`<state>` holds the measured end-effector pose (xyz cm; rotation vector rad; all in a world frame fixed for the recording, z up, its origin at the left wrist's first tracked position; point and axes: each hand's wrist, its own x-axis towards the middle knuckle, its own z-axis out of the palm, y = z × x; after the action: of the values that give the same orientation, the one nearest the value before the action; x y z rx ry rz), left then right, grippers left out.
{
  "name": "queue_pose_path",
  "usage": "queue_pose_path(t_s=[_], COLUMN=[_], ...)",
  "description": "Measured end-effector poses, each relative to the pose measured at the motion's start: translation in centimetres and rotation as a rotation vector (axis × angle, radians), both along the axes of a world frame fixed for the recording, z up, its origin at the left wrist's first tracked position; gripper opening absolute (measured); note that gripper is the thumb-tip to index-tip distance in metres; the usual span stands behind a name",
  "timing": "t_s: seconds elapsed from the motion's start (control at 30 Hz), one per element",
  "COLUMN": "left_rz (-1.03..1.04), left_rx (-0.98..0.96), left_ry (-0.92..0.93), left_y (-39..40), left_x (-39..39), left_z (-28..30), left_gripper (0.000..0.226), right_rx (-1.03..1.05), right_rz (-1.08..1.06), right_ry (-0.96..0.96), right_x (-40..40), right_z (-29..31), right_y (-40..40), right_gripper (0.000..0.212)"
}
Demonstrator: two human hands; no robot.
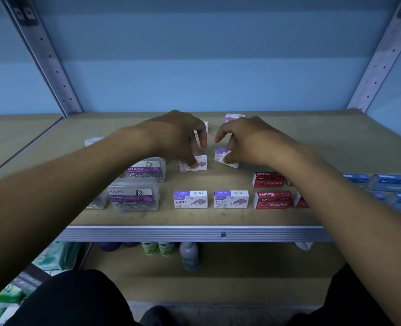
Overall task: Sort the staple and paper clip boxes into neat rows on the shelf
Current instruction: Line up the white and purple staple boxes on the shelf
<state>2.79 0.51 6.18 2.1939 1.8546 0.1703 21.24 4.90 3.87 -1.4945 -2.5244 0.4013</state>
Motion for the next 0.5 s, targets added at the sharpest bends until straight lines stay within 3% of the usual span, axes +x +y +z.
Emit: queue_pose_path(t_s=[0.13,0.5], left_rz=[-0.008,-0.073], left_rx=[0.010,0.087], left_ry=[0.018,0.112], left_y=[0.0,-1.1], left_x=[-0.1,-0.4], left_z=[-0.3,-0.3], left_gripper=[0.035,0.023], right_rx=[-0.006,-0.032], right_rz=[0.047,0.119], right_ry=[-0.003,-0.006], right_x=[0.2,0.6], right_z=[0.3,0.5], right_y=[-0.5,-1.8], right_gripper=[0.042,0.017])
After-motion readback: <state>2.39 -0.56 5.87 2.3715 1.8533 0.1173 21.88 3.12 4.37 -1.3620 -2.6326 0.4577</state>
